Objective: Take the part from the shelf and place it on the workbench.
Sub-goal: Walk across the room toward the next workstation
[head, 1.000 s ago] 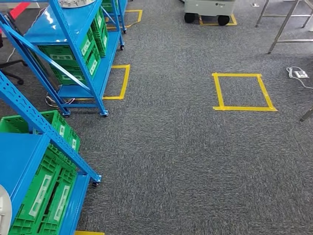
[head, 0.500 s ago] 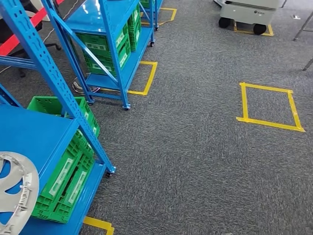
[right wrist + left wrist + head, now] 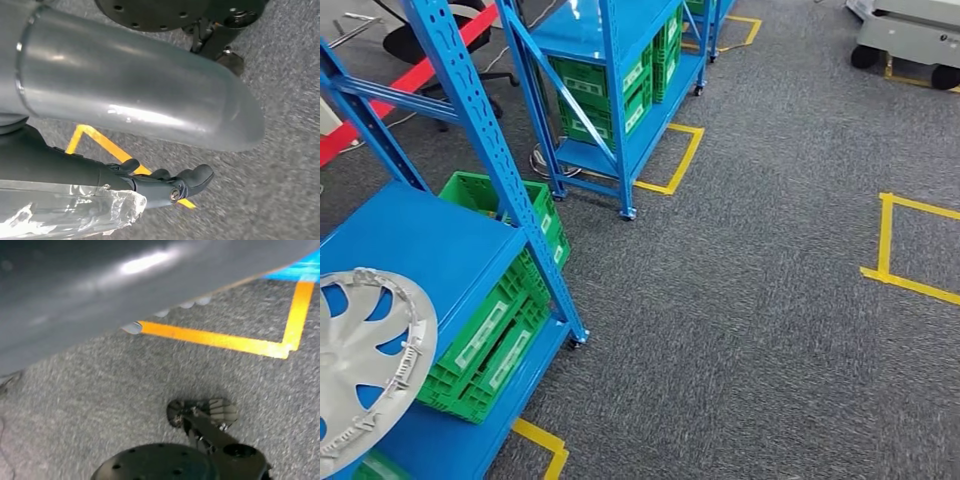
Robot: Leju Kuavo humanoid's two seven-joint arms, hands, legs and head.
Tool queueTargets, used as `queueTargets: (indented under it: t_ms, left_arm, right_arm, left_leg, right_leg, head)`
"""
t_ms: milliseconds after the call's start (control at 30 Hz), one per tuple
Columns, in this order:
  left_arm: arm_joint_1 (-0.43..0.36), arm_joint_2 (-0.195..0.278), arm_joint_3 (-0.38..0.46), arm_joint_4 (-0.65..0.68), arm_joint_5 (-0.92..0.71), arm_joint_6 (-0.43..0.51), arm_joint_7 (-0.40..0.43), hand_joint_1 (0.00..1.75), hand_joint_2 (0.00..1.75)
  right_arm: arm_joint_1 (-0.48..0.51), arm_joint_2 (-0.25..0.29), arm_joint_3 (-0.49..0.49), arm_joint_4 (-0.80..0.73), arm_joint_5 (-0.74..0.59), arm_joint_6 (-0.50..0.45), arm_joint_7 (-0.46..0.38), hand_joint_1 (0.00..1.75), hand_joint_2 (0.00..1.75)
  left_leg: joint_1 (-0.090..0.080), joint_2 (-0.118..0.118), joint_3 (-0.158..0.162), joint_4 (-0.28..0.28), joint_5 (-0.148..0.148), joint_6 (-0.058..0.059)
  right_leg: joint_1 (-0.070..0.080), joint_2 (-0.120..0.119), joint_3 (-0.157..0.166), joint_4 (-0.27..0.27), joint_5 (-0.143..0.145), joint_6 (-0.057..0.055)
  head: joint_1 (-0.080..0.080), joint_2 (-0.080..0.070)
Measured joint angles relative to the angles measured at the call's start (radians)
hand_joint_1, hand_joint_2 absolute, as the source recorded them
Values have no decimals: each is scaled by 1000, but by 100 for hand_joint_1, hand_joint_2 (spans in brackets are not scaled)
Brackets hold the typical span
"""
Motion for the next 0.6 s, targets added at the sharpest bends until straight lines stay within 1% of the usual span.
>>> queueTargets:
  t_ms: [33,67,100,133,167,200,233,267,300,333,367,400,433,467,500,533,567,600]
  left_arm:
    - [-3,1,0,2,0,0,0,0,0]
    - [-6,1,0,5,0,0,0,0,0]
    - [-9,2,0,8,-1,0,-1,0,0]
    - [-11,3,0,11,-3,0,-2,0,0]
    - [-11,4,0,15,-6,1,-3,0,0]
    - [-11,5,0,19,-9,1,-5,0,0]
    - [-10,7,1,23,-14,2,-8,0,0]
    - [-11,9,2,27,-19,3,-12,0,0]
    - [-14,10,2,30,-25,3,-15,0,0]
    - [-17,12,4,34,-30,4,-19,0,0]
    - [-21,13,5,38,-36,5,-22,0,0]
    - [-23,14,7,41,-41,5,-25,0,0]
    - [-23,15,9,45,-46,4,-27,0,0]
    - [-22,15,11,47,-51,2,-29,0,0]
    - [-21,15,14,48,-55,-1,-29,0,0]
    - [-22,14,16,49,-60,-5,-30,0,0]
    - [-23,13,17,49,-63,-9,-30,0,0]
    - [-25,12,19,49,-66,-12,-30,0,0]
  right_arm:
    - [0,0,-1,1,0,0,0,0,0]
    - [0,0,-2,2,0,0,0,0,0]
    - [0,0,-3,3,2,0,0,0,0]
    - [0,0,-6,4,4,1,-1,0,0]
    - [-1,0,-8,5,8,2,-2,0,0]
    - [-2,0,-10,6,13,3,-4,0,0]
    - [-4,0,-12,7,18,6,-6,0,0]
    - [-6,0,-14,9,23,8,-9,0,0]
    - [-8,0,-17,10,29,11,-12,0,0]
    - [-11,0,-21,12,36,15,-16,0,0]
    - [-14,0,-25,13,42,18,-20,0,0]
    - [-18,0,-30,15,49,21,-23,0,0]
    - [-23,0,-34,17,56,23,-27,0,0]
    - [-27,0,-37,18,64,24,-30,0,0]
    - [-30,0,-41,20,71,26,-35,0,0]
    - [-33,0,-46,22,78,27,-38,0,0]
    - [-35,0,-52,25,85,28,-41,0,0]
    - [-36,0,-59,29,91,29,-44,0,0]
  left_leg:
    - [-1,29,-20,43,-25,-4]
    - [-2,58,-51,105,-56,-8]
    - [-1,71,-86,174,-86,-11]
    - [0,75,-114,228,-102,-12]
    - [1,77,-128,253,-101,-12]
    - [1,78,-121,239,-80,-10]
    - [0,84,-95,189,-47,-6]
    - [-4,102,-58,119,-14,1]
    - [-8,127,-23,54,7,9]
    - [-13,146,0,9,17,15]
    - [-18,159,11,-14,18,21]
    - [-21,158,11,-19,16,24]
    - [-20,146,12,-22,19,28]
    - [-18,136,13,-28,23,32]
    - [-15,126,15,-33,27,37]
    - [-12,115,16,-39,31,41]
    - [-10,104,16,-40,33,43]
    - [-9,92,15,-40,33,45]
  right_leg:
    - [0,-15,2,-2,0,-6]
    - [2,-30,3,-3,-2,-11]
    - [4,-47,3,-3,-4,-14]
    - [6,-63,3,-2,-6,-16]
    - [8,-78,2,-2,-9,-17]
    - [10,-92,2,-2,-12,-17]
    - [11,-104,4,-3,-15,-17]
    - [13,-116,9,-3,-19,-15]
    - [16,-126,13,-2,-24,-12]
    - [18,-136,18,-2,-28,-8]
    - [19,-145,22,-2,-31,-3]
    - [20,-155,27,-4,-33,2]
    - [20,-162,33,-6,-34,7]
    - [19,-156,36,-4,-39,12]
    - [18,-136,31,12,-52,16]
    - [17,-108,14,50,-75,21]
    - [14,-77,-15,109,-105,23]
    - [13,-57,-51,180,-135,25]
  head:
    - [-3,0]
    - [-6,0]
    - [-8,0]
    - [-8,0]
    - [-8,0]
    - [-8,0]
    - [-8,0]
    - [-8,0]
    - [-7,0]
    - [-7,0]
    - [-6,0]
    - [-6,0]
    - [-6,0]
    - [-5,0]
    - [-4,0]
    - [-1,0]
    - [1,0]
    - [3,0]
